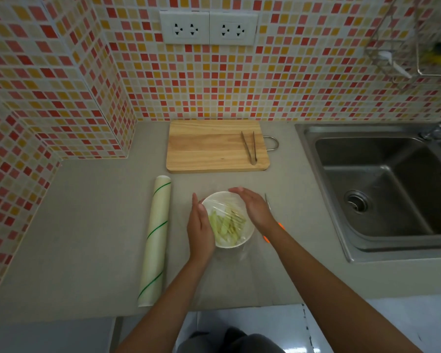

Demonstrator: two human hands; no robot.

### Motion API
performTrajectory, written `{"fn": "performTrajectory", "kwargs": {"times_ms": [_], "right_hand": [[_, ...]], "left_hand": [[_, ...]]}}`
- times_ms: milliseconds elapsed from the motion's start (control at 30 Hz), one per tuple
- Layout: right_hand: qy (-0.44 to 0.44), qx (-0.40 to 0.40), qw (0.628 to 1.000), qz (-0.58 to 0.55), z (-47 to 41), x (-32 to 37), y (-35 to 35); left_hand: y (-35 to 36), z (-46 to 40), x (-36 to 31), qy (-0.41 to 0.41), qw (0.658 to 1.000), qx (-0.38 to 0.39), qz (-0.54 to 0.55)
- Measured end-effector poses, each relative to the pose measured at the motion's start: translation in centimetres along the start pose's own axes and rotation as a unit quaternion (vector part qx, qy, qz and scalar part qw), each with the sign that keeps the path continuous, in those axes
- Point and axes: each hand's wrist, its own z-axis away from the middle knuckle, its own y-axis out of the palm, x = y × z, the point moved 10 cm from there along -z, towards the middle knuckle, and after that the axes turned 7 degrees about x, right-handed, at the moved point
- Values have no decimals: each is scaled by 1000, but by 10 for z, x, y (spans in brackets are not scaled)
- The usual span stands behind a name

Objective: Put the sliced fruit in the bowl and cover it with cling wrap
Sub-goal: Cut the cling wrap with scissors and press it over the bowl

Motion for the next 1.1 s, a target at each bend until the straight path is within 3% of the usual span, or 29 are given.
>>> {"fn": "performTrajectory", "kwargs": {"times_ms": [267, 433, 533, 633, 900, 1100], "right_hand": [[34, -49, 997, 38, 2, -11, -15], [-18, -183, 976, 116, 13, 7, -47], [-33, -135, 990, 37, 7, 6, -31], [-22, -84, 996, 34, 2, -4, -12], [-38, -98, 993, 46, 8, -16, -8], [-41, -100, 993, 50, 11, -16, -10]], "left_hand": [[-1, -46, -1, 14, 996, 88, -18], [-35, -44, -5, 1, 998, -65, -27], [-31, -37, 5, -39, 997, -44, -50], [-25, -34, 9, -38, 995, -22, -89], [-36, -28, -9, -2, 993, -76, -86], [-35, -32, 12, -120, 990, -72, 27]]}}
